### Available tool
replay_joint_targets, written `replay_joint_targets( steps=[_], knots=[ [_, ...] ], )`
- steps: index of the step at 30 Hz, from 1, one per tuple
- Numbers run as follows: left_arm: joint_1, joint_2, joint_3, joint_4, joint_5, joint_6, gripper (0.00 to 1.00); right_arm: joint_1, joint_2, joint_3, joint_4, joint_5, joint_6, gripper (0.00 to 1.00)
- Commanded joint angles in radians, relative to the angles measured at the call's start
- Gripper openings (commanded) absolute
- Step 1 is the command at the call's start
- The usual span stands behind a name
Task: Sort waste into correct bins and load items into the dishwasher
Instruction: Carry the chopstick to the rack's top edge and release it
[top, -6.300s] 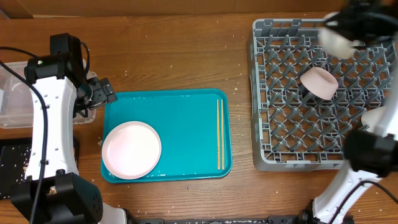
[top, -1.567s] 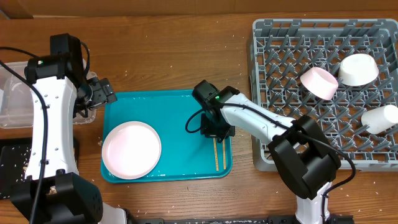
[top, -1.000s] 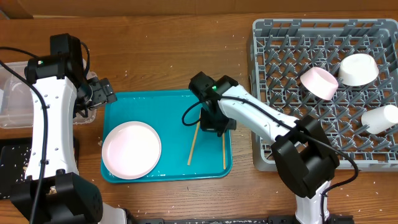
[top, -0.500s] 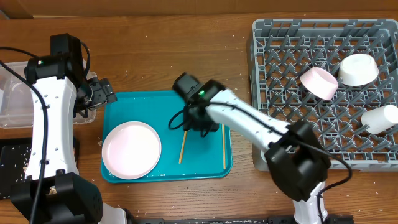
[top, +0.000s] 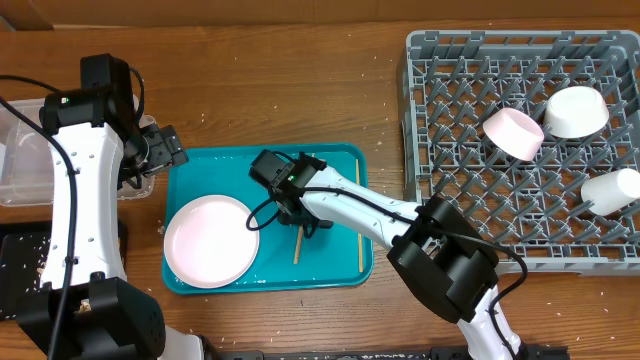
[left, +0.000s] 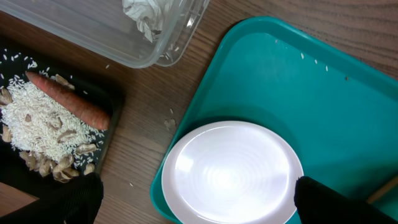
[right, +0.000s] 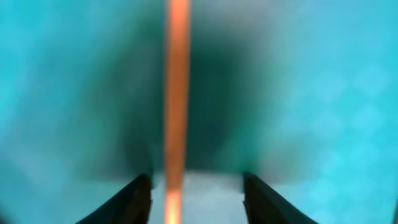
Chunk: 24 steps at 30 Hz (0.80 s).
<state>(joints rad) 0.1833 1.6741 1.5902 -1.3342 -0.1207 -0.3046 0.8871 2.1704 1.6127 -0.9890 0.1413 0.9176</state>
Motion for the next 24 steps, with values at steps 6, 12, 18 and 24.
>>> replay_joint_targets(
  steps=[6, 12, 18, 24],
  knots=[
    [-0.001, 0.003, 0.000, 0.002, -0.010, 0.002, 1.00, 0.000, 0.051, 0.023, -0.009, 0.007, 0.021, 0.19],
    [0.000, 0.003, 0.000, 0.002, -0.010, 0.002, 1.00, -0.025, 0.012, 0.105, -0.100, -0.019, 0.018, 0.04],
    [-0.001, 0.003, 0.000, 0.002, -0.010, 0.002, 1.00, -0.182, -0.104, 0.335, -0.320, -0.017, -0.171, 0.04],
    [0.000, 0.003, 0.000, 0.002, -0.010, 0.002, 1.00, -0.449, -0.221, 0.513, -0.418, -0.005, -0.484, 0.04]
  ],
)
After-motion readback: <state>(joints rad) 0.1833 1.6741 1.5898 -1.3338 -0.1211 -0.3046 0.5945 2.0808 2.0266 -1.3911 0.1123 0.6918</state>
